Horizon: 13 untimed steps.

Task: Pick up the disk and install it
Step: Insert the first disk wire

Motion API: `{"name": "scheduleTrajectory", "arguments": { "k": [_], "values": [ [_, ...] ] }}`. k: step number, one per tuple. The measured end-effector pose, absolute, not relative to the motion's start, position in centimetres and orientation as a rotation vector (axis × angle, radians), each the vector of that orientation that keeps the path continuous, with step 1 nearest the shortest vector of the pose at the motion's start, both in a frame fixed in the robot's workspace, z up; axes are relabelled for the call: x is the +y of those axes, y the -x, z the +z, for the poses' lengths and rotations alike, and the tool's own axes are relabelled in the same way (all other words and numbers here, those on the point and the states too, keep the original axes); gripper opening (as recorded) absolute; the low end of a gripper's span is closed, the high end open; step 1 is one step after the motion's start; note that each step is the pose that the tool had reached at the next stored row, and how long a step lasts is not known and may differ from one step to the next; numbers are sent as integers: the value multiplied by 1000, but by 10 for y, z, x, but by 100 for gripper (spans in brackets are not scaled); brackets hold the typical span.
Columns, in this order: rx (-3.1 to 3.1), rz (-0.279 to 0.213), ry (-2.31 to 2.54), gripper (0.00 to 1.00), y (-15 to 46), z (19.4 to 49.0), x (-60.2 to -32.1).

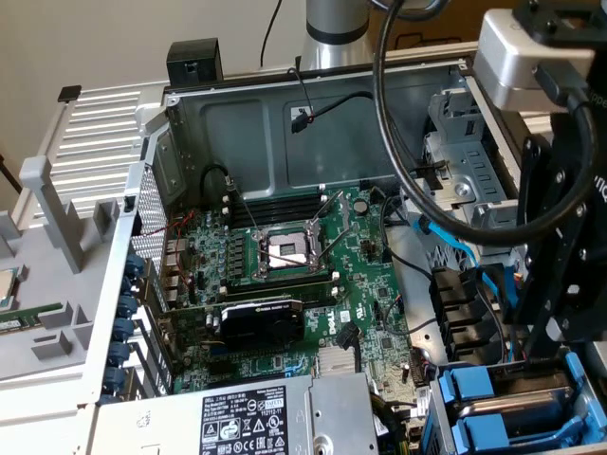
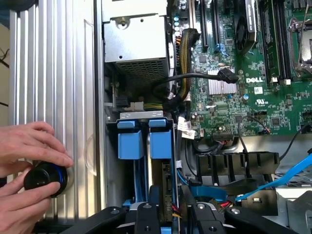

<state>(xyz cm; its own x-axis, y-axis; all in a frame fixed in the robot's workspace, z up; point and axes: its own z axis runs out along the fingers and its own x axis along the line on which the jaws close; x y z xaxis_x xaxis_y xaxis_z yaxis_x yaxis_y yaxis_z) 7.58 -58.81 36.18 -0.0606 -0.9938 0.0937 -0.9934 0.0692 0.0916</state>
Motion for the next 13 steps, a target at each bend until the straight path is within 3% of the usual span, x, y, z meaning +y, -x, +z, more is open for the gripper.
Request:
{"name": "scheduleTrajectory", "arguments": {
  "k": [13],
  "values": [
    [-2197,-5,-2058,31,-76,364,-588]
  ]
}}
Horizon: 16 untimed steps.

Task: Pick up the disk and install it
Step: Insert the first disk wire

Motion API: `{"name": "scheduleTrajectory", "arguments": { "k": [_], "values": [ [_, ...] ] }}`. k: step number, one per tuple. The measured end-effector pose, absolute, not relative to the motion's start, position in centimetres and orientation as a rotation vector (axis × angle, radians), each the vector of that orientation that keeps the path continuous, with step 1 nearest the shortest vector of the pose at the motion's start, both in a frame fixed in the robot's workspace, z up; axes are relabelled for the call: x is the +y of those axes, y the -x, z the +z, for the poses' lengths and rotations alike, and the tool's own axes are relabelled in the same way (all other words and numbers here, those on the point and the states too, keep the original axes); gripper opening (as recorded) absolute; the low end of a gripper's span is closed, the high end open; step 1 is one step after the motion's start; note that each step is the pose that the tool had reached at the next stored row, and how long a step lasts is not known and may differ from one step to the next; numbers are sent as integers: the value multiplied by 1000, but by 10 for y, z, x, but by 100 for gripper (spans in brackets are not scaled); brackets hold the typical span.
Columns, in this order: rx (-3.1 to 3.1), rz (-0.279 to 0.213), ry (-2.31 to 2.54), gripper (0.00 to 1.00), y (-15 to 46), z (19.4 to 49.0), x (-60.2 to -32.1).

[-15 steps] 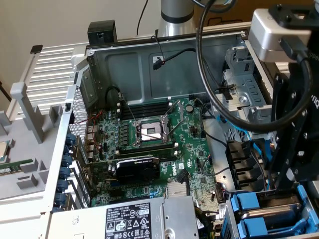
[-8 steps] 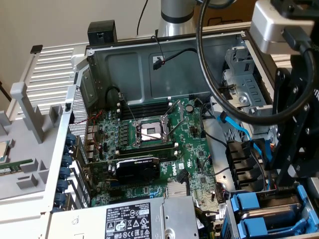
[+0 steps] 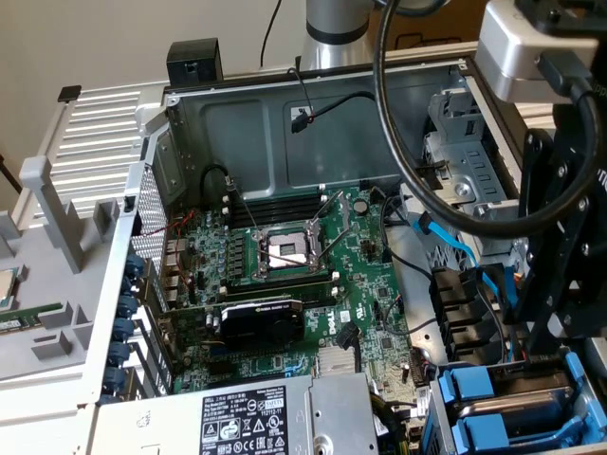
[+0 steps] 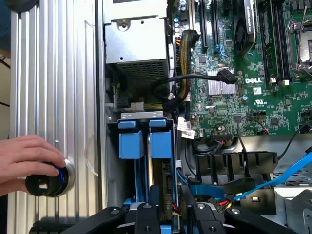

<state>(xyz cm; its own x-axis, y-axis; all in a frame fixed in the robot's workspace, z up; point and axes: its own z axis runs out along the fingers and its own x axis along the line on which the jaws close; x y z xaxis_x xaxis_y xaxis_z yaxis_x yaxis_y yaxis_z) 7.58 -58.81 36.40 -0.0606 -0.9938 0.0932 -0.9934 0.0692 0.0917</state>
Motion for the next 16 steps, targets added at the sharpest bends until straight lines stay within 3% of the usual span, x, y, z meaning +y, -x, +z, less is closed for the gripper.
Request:
{"name": "scheduleTrajectory", "arguments": {
  "k": [6,16],
  "values": [
    [-2199,-10,-2061,31,-76,367,-588],
    [-2221,-66,-2087,31,-76,374,-588]
  ]
}}
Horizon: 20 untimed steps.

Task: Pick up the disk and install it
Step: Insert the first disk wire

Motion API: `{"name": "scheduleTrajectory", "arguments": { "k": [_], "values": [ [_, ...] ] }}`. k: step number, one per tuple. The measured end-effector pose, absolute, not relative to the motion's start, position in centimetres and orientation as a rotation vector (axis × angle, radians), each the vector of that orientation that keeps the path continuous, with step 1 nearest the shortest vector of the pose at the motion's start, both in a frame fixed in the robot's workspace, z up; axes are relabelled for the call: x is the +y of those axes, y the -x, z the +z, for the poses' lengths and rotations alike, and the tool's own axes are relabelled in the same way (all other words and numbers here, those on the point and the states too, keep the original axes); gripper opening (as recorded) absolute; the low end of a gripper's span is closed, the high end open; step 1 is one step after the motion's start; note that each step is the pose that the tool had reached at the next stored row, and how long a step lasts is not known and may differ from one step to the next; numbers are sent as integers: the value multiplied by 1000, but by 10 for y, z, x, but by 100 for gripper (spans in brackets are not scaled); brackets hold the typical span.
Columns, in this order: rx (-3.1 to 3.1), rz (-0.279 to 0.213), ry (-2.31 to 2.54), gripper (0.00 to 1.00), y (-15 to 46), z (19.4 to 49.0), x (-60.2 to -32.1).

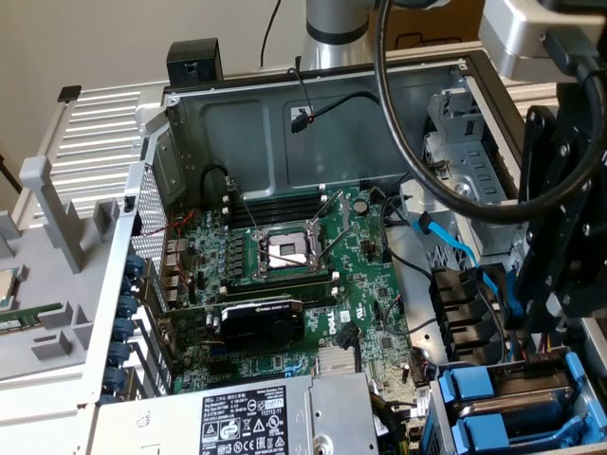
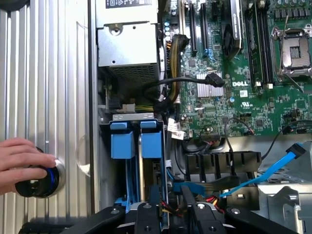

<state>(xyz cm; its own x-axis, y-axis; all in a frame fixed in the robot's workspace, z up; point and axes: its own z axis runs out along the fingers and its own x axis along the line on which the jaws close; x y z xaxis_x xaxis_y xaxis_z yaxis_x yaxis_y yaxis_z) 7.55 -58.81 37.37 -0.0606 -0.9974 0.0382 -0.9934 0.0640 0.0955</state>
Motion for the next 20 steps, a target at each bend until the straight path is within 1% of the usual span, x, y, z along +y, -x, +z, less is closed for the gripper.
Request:
{"name": "scheduleTrajectory", "arguments": {
  "k": [6,20],
  "values": [
    [-2228,-86,-2095,31,-75,376,-588],
    [-2229,-86,-2096,31,-75,388,-588]
  ]
}}
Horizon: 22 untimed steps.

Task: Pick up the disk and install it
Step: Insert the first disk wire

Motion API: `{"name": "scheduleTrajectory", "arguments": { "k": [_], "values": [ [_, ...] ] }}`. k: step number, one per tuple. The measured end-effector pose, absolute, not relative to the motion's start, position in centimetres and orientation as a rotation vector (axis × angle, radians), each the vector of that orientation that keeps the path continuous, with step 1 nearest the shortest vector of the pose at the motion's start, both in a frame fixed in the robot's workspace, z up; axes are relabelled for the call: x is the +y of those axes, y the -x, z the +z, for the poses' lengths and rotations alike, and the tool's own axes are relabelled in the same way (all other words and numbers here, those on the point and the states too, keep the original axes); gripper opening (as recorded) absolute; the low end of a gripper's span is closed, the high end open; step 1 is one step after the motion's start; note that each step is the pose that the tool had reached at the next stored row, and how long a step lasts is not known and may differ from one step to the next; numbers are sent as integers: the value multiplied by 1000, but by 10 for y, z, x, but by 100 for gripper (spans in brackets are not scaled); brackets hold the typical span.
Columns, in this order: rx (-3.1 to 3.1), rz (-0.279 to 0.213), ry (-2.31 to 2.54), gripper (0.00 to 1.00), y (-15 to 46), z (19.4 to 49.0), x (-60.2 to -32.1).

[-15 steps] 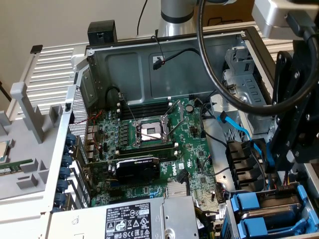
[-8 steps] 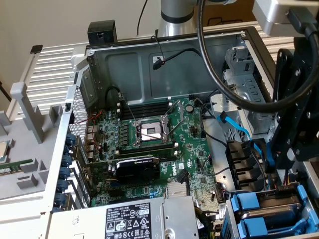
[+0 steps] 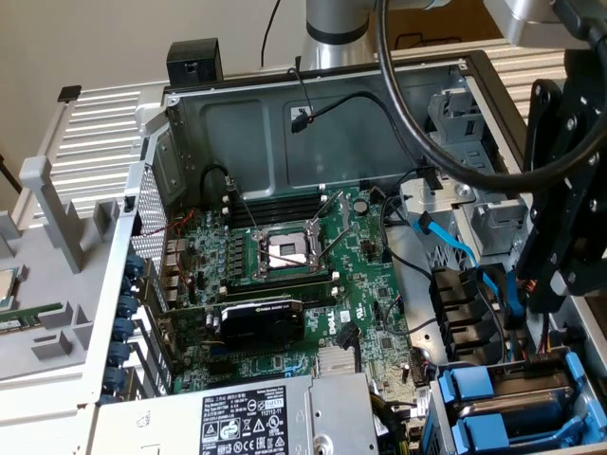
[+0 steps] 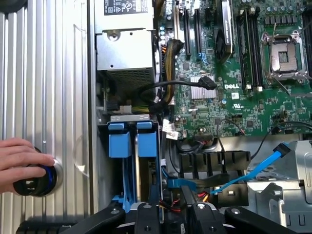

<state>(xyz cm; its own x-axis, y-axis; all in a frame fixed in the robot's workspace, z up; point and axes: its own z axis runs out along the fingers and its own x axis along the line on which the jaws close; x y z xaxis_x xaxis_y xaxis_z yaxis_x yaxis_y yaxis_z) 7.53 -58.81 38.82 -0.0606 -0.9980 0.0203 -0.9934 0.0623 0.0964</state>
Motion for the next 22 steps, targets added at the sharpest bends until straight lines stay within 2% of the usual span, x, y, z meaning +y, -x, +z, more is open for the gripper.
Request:
{"name": "scheduleTrajectory", "arguments": {
  "k": [22],
  "values": [
    [-2229,-86,-2096,31,-75,398,-588]
  ]
}}
